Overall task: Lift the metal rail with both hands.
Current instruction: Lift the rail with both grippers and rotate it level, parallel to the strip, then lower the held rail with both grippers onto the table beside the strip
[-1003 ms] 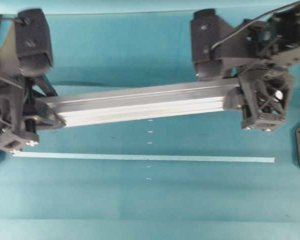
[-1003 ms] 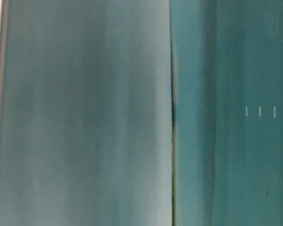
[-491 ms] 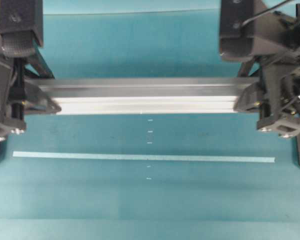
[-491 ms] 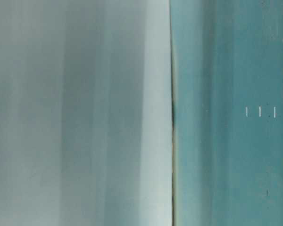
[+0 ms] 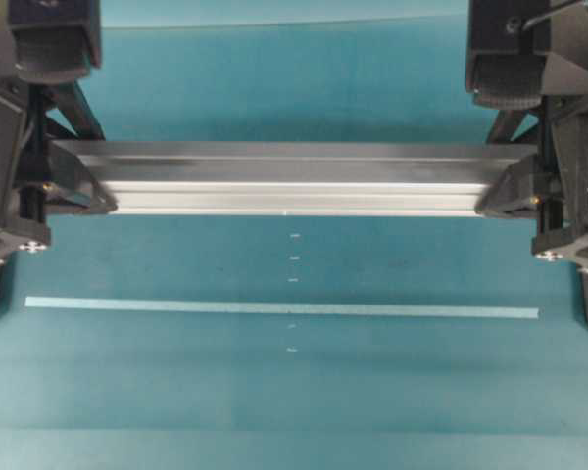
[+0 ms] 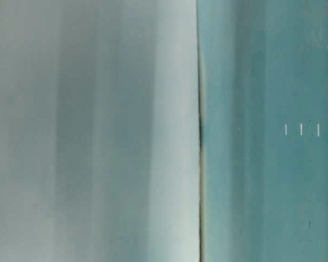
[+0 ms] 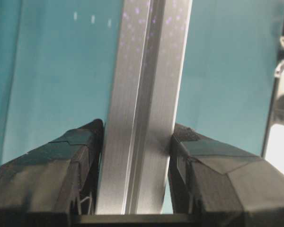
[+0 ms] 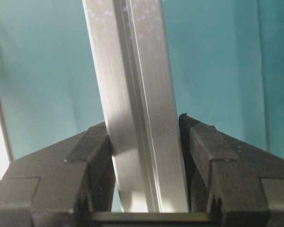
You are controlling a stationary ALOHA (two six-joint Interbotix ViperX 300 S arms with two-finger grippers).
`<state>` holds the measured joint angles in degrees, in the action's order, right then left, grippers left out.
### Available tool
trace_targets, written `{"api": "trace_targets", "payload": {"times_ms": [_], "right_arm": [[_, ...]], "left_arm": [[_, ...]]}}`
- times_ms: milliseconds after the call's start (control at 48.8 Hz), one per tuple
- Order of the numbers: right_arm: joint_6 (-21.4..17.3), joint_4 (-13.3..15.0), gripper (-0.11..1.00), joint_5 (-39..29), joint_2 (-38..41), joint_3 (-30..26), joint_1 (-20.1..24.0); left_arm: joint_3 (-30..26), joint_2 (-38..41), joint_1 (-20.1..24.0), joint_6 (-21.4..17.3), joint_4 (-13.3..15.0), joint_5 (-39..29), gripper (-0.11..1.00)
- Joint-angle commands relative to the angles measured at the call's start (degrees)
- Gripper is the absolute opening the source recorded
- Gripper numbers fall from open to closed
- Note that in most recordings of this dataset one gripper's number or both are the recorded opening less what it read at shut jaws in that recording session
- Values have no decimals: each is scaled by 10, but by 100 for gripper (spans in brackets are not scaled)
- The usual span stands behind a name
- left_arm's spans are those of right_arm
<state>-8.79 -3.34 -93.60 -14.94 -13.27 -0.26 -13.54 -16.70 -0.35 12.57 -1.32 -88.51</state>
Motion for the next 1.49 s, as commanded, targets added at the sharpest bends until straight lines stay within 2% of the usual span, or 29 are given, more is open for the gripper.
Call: {"api": "trace_targets", "payload": {"times_ms": [0,430,614,758,962,1126,1351,1474], "right_arm": [[-10,-1,42,4,-7,-18,3],[-7,2,42,4,-6,-16,3],[-5,5,42,14,-6,9,3],[-8,4,42,30,-11,52,4],[-5,5,42,105,-24,168,8],[-7,5,42,167,-29,258,7],[-5,5,42,230,-25,325,6],[-4,5,42,257,-19,355,6]], "left_arm": [[-14,-6,5,4,-4,3,34],[-11,-5,5,3,-4,4,34],[11,-6,4,4,-4,16,34],[61,-8,0,6,-5,46,34],[142,-14,-5,4,-5,83,34],[197,-32,-4,8,-5,140,34],[307,-27,-4,15,-5,230,34],[345,-20,-4,22,-5,272,34]]}}
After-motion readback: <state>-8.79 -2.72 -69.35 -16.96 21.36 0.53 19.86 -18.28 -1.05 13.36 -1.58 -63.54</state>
